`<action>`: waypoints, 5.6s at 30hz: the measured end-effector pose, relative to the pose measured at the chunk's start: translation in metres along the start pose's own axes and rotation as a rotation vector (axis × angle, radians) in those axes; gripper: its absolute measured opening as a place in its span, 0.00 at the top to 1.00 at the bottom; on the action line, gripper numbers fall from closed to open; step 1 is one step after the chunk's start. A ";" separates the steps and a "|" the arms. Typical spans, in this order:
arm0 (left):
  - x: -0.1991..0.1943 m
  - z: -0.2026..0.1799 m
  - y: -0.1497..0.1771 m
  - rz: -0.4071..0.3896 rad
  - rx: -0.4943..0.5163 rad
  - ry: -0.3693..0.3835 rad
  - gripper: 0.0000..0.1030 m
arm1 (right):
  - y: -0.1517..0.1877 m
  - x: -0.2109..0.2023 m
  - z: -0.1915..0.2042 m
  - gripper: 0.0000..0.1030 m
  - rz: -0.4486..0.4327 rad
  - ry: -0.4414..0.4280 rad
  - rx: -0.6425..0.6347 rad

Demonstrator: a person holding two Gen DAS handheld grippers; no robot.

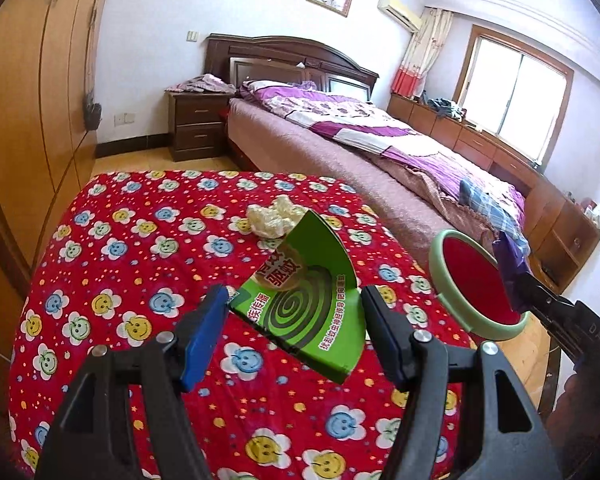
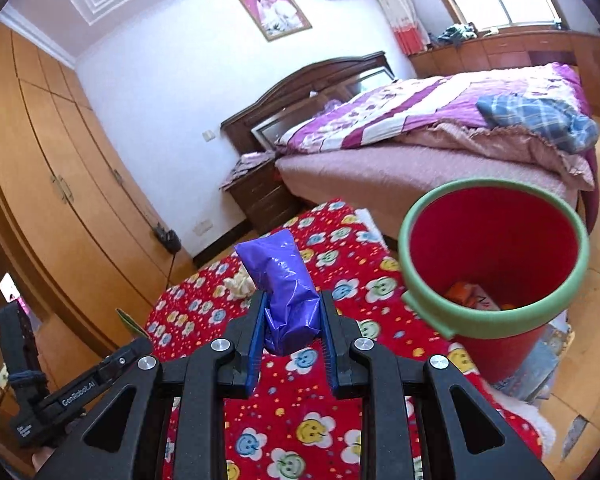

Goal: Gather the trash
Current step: 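Lift the green box and purple bag toward the red bucket with both tools, then carry the green box and purple bag over the red bucket with both tools, then open both tools to drop the green box and purple bag into the bucket, then reach the left tool to the crumpled white tissue and grasp it, then carry the white tissue with the left tool over the red bucket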

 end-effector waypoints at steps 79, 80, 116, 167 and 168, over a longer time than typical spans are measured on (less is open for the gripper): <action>0.156 -0.183 -0.017 0.144 0.301 0.286 0.30 | -0.016 0.013 -0.168 0.47 -0.044 0.293 0.165; 0.156 -0.178 -0.020 0.140 0.296 0.271 0.30 | -0.017 0.012 -0.167 0.41 -0.049 0.294 0.165; 0.251 0.027 -0.073 0.235 0.046 -0.155 0.17 | -0.023 0.002 -0.160 0.36 -0.023 0.392 0.175; 0.133 -0.133 -0.044 0.189 0.256 0.337 0.60 | -0.018 -0.042 -0.141 0.36 -0.097 0.355 0.180; 0.134 -0.142 -0.043 0.190 0.264 0.348 0.60 | -0.018 -0.044 -0.142 0.36 -0.104 0.358 0.184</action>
Point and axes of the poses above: each gripper's, at about its wrist camera, not at the fingertips, and x roughly the way its jaws point, z to its left, y to its underside, the point moved 1 cm from there along x, roughly the way its jaws point, and after that the axes turned 2 degrees about x, right-handed, at the moved point
